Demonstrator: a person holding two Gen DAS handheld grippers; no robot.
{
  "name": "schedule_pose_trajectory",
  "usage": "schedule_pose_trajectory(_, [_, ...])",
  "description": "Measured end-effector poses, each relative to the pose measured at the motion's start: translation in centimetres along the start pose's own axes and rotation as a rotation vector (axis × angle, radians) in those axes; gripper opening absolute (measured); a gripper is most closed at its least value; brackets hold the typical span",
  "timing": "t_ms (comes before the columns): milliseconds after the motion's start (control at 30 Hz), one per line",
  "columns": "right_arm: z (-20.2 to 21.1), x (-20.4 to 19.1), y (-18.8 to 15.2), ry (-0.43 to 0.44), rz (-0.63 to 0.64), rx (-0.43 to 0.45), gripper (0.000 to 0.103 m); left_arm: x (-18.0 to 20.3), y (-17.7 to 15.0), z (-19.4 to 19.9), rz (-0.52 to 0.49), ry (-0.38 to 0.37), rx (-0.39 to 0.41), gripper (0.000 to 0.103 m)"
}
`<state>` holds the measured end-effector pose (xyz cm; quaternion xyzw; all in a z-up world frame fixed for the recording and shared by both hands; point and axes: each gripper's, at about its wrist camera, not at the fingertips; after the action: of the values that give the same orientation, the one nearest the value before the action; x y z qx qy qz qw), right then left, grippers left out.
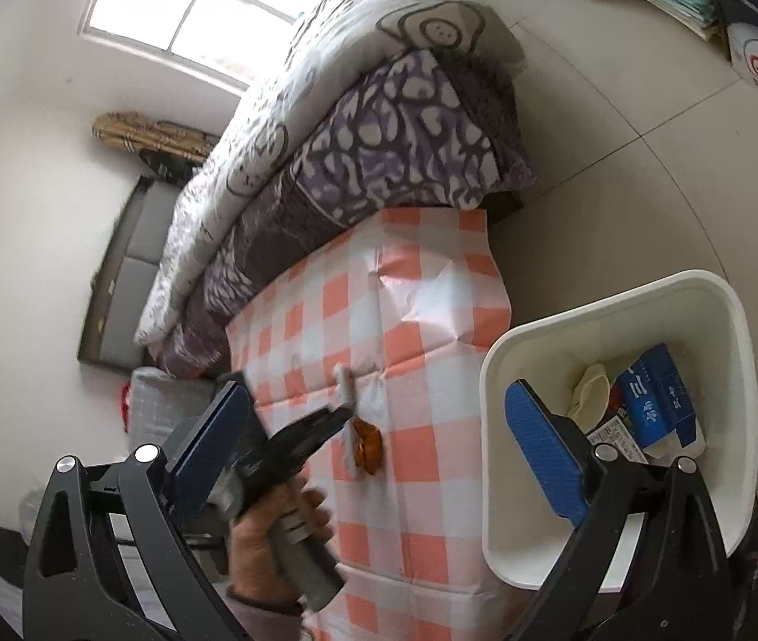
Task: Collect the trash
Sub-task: 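Grasp the white plastic strip with the left tool while the right tool grasps the last orange peel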
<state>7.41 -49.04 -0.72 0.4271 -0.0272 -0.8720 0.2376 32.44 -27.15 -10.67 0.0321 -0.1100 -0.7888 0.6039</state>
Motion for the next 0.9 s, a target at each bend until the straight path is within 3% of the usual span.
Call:
schedule_pose_trajectory(200, [-3.9, -2.9, -2.7, -0.058, 0.120, -0.095, 0.093, -10.6, -7.9, 3.0, 0.093, -0.016, 0.021, 0.015])
schedule_pose_trajectory(233, [-5.2, -3.8, -3.8, -0.082, 0.162, -0.125, 0.093, -12.5, -9.7, 4.1, 0.126, -0.032, 0.027, 0.007])
schedule_pose_trajectory(300, [-6.8, -4.8, -5.2, -0.131, 0.220, -0.151, 0.093, -15.9, -13.1, 6.6, 0.199, -0.089, 0.044, 0.005])
schedule_pose_trajectory(400, [-9.9, -6.9, -8.4, -0.263, 0.352, -0.141, 0.093, -20.5, -18.6, 11.5, 0.321, -0.267, 0.097, 0.005])
schedule_pose_trajectory(567, [-14.5, -8.6, -11.4, -0.364, 0.483, -0.111, 0.090, -23.1, -21.0, 14.5, 0.349, -0.413, 0.195, 0.005])
schedule_pose_trajectory(633, [-15.6, -9.1, -12.3, -0.391, 0.524, -0.115, 0.089, -23.3, -20.8, 14.0, 0.313, -0.402, 0.215, 0.005])
schedule_pose_trajectory(667, [-15.8, -9.4, -12.6, -0.397, 0.544, -0.112, 0.089, -23.2, -20.8, 13.5, 0.302, -0.354, 0.214, 0.005])
schedule_pose_trajectory(700, [-16.0, -9.8, -12.8, -0.404, 0.575, -0.106, 0.089, -23.0, -20.6, 13.0, 0.301, -0.330, 0.199, 0.007])
schedule_pose_trajectory(767, [-16.1, -10.2, -12.9, -0.424, 0.605, -0.098, 0.089, -22.0, -20.0, 11.1, 0.323, -0.310, 0.155, 0.033])
schedule_pose_trajectory(800, [-16.2, -10.1, -12.5, -0.430, 0.598, -0.094, 0.089, -21.6, -19.7, 10.6, 0.326, -0.298, 0.152, 0.060])
schedule_pose_trajectory(833, [-16.2, -9.8, -12.1, -0.428, 0.568, -0.088, 0.090, -20.6, -19.0, 10.1, 0.322, -0.259, 0.165, 0.068])
schedule_pose_trajectory(900, [-16.1, -8.8, -11.1, -0.420, 0.498, -0.087, 0.090, -19.3, -18.1, 9.2, 0.298, -0.209, 0.169, 0.068])
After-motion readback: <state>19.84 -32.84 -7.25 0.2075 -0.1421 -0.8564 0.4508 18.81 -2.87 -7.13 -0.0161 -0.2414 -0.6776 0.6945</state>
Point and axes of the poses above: each gripper's, at about its wrist camera, not at the fingertips, and z roughly against the way its jaws point, x to its right, y to its top, and after that the axes turned 2 degrees about -x, right-handed
